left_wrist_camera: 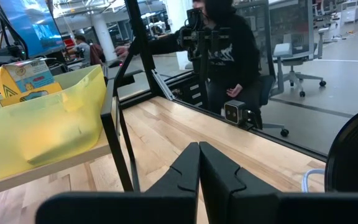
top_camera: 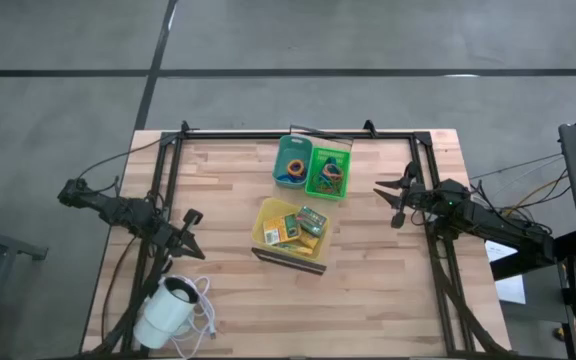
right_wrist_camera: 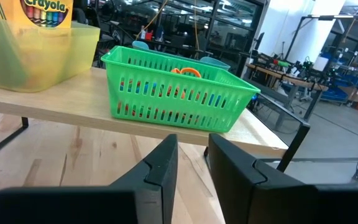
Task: Pick & Place Office Desk Supplies
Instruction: Return to Home Position
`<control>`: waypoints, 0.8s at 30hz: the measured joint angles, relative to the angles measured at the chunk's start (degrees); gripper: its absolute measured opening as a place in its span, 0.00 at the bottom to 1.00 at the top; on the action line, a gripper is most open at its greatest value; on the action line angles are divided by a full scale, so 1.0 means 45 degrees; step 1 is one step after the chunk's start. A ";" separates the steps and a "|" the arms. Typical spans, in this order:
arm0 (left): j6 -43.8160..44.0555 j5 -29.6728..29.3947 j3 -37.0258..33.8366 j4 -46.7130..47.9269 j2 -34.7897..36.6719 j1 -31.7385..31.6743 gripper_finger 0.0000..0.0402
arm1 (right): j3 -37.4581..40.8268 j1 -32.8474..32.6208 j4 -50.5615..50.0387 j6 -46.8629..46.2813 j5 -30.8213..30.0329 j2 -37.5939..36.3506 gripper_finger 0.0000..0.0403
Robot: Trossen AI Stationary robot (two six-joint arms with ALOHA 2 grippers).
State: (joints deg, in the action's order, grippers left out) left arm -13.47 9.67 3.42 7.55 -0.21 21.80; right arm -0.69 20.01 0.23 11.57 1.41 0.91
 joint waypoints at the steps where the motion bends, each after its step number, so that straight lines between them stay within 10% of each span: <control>1: 0.0000 0.0000 0.0000 0.0001 0.0000 -0.0002 0.03 | 0.0000 0.0000 0.0000 0.0000 -0.0001 0.0000 0.21; 24: 0.0000 0.0000 0.0000 0.0005 0.0000 0.0000 0.03 | 0.0000 0.0000 0.0000 0.0000 0.0001 -0.0001 0.22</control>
State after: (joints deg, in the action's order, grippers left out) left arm -13.47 9.67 3.42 7.57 -0.21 21.80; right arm -0.69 20.01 0.23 11.57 1.42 0.90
